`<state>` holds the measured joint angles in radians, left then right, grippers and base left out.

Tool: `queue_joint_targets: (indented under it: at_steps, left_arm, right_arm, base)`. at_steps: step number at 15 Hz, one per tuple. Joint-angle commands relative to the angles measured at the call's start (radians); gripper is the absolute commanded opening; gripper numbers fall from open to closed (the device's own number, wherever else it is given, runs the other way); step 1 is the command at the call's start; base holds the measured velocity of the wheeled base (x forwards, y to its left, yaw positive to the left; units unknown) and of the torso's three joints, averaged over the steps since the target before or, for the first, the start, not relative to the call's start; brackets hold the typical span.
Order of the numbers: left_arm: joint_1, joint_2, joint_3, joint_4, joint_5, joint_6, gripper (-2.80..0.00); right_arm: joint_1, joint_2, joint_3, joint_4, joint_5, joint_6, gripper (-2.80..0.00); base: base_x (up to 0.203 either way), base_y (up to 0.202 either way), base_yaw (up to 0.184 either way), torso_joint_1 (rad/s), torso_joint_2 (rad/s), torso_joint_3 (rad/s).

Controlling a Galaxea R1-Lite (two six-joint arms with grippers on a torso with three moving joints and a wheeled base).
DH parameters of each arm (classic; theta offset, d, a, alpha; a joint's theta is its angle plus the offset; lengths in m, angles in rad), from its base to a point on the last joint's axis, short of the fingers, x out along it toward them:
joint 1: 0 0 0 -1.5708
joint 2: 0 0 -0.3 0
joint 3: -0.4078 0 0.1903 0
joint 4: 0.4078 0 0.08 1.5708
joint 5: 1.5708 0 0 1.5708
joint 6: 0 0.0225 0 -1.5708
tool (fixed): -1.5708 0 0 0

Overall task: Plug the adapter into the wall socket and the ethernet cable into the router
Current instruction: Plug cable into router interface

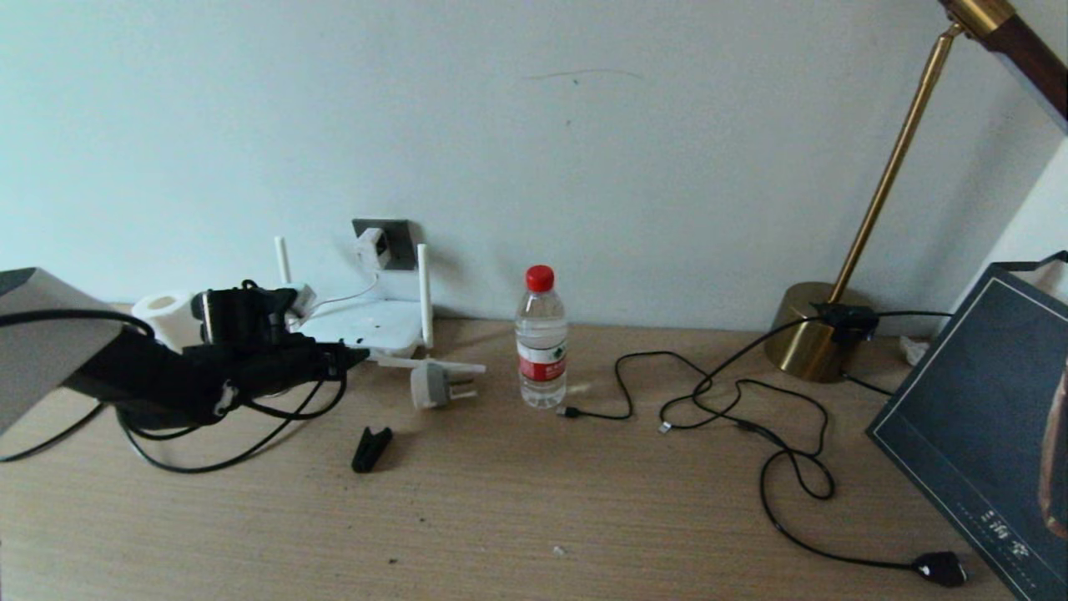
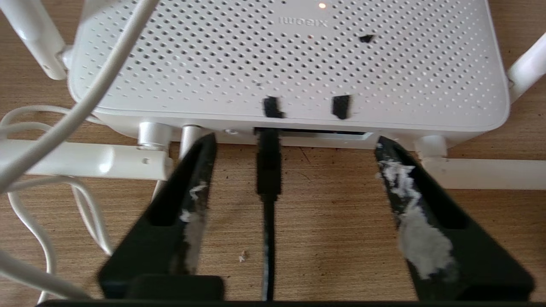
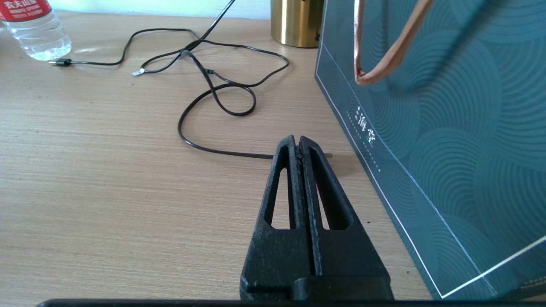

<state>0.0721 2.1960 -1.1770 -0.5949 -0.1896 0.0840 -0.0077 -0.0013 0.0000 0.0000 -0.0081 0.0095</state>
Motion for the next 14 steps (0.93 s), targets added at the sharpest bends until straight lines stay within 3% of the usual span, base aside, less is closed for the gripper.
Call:
queue_joint_targets:
  at_steps: [1, 5, 10, 11, 14]
  left_arm:
    - [0.000, -0.001, 0.003, -0.003, -0.001, 0.000, 0.00]
    - [-0.010, -0.018, 0.043, -0.012, -0.001, 0.000, 0.00]
    - [-0.061, -0.157, 0.166, -0.014, -0.002, 0.001, 0.00]
    - [-0.068, -0.197, 0.197, -0.014, -0.002, 0.001, -2.80]
    - [-0.085, -0.341, 0.272, -0.013, -0.002, 0.002, -2.80]
  right_arm:
    - [0.000, 0.001, 0.000, 0.000, 0.000, 0.001, -2.80]
    - [0.000, 0.001, 0.000, 0.000, 0.000, 0.001, -2.80]
    - [0.000, 0.001, 0.000, 0.000, 0.000, 0.001, -2.80]
    - [0.000, 0.001, 0.000, 0.000, 0.000, 0.000, -2.80]
    - [0.000, 0.001, 0.000, 0.000, 0.000, 0.001, -2.80]
  base:
    - [0.000, 0.000, 0.000, 0.000, 0.00, 0.000]
    - [0.000, 0.000, 0.000, 0.000, 0.00, 0.000]
    - [0.000, 0.000, 0.000, 0.000, 0.00, 0.000]
    - [0.000, 0.000, 0.000, 0.000, 0.00, 0.000]
    - [0.000, 0.000, 0.000, 0.000, 0.00, 0.000]
